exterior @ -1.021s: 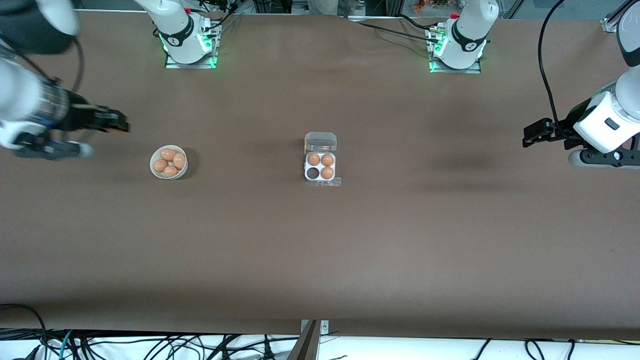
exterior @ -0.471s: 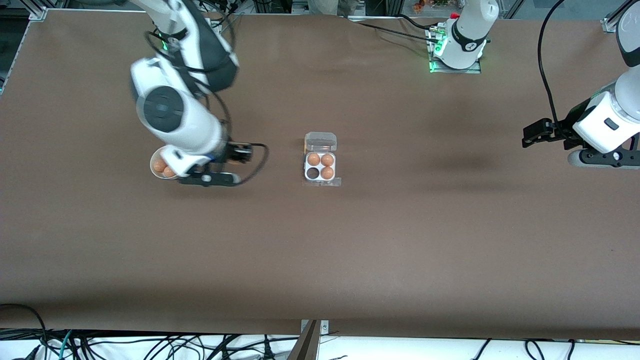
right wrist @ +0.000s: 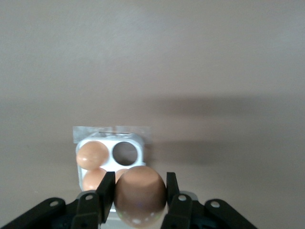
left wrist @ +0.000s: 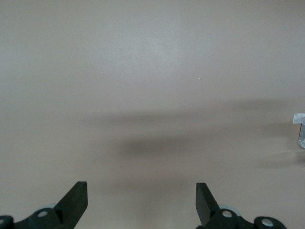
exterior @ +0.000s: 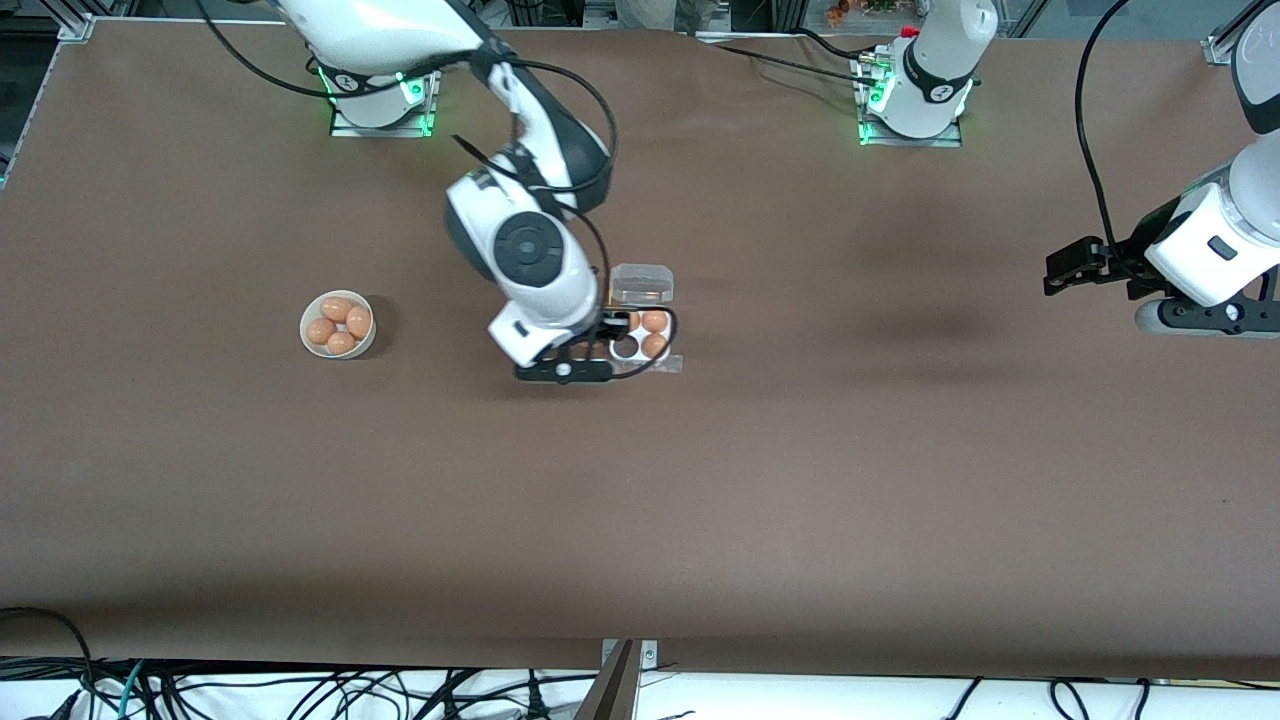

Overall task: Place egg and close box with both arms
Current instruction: 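Carry the egg to the carton and lower it into the empty slot, then open the right gripper and withdraw while the left gripper approaches the carton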

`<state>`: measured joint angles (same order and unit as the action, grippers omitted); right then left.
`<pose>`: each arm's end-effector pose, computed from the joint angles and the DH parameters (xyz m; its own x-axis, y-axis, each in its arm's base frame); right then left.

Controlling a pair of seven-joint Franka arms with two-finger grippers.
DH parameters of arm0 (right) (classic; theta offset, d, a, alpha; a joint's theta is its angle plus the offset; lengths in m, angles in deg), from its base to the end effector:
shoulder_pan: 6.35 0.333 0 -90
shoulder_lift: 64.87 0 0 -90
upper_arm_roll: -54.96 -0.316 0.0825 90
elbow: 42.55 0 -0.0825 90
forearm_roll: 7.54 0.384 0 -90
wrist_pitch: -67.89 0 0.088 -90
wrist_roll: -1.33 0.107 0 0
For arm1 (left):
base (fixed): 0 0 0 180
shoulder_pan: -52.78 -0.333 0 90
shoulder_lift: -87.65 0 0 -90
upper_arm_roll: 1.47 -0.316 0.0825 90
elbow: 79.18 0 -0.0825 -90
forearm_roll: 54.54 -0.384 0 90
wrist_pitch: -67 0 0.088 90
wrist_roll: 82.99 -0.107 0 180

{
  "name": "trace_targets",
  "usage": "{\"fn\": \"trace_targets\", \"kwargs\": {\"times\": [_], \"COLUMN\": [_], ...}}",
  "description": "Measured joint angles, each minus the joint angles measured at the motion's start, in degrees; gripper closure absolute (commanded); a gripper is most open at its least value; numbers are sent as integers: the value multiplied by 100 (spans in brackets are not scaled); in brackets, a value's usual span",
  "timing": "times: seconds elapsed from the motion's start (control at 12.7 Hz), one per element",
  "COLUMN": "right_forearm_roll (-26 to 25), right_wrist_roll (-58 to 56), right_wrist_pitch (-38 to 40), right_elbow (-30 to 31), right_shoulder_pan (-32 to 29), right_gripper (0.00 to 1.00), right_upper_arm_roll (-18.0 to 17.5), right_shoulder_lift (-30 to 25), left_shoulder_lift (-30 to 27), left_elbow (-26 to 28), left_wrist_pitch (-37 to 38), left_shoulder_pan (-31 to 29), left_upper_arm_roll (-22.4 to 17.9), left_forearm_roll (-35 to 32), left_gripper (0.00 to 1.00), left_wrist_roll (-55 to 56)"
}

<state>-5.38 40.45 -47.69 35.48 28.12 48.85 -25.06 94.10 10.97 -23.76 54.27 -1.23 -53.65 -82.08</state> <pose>0.5616 0.4626 0.3084 0.9956 -0.0121 -0.0934 -0.0173 -0.9984 -0.0547 0.5848 -0.0192 0.5602 0.9947 -0.0140 -0.1020 -0.0126 -0.9998 0.0143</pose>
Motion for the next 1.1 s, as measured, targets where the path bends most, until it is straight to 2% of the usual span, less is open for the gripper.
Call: {"fn": "trace_targets", "kwargs": {"times": [0.24,0.71,0.79,0.86,0.94,1.1], "right_forearm_roll": [-186,-297,-301,-316,-344,-400], "right_wrist_roll": [283,473,496,539,599,727], "right_wrist_pitch": [-285,-443,-453,-480,-508,-544], "right_elbow": [-26,-44,-44,-44,-45,-45], "right_shoulder_pan": [202,254,263,278,291,316], "right_gripper": [100,100,95,55,1,0], "right_upper_arm_roll": [17,21,21,21,21,21], "right_shoulder_lift": [301,493,503,515,535,588], "left_shoulder_lift": [1,5,7,8,9,14], "left_elbow": [0,0,0,0,0,0], "left_wrist_pitch": [0,1,1,1,1,23], "left_shoulder_pan": [13,36,40,42,45,56], "left_upper_arm_roll": [10,220,254,281,312,452], "left_forearm_roll": [1,8,8,9,11,15], "left_gripper": [0,0,0,0,0,0], "left_wrist_roll": [0,31,72,91,93,199]}}
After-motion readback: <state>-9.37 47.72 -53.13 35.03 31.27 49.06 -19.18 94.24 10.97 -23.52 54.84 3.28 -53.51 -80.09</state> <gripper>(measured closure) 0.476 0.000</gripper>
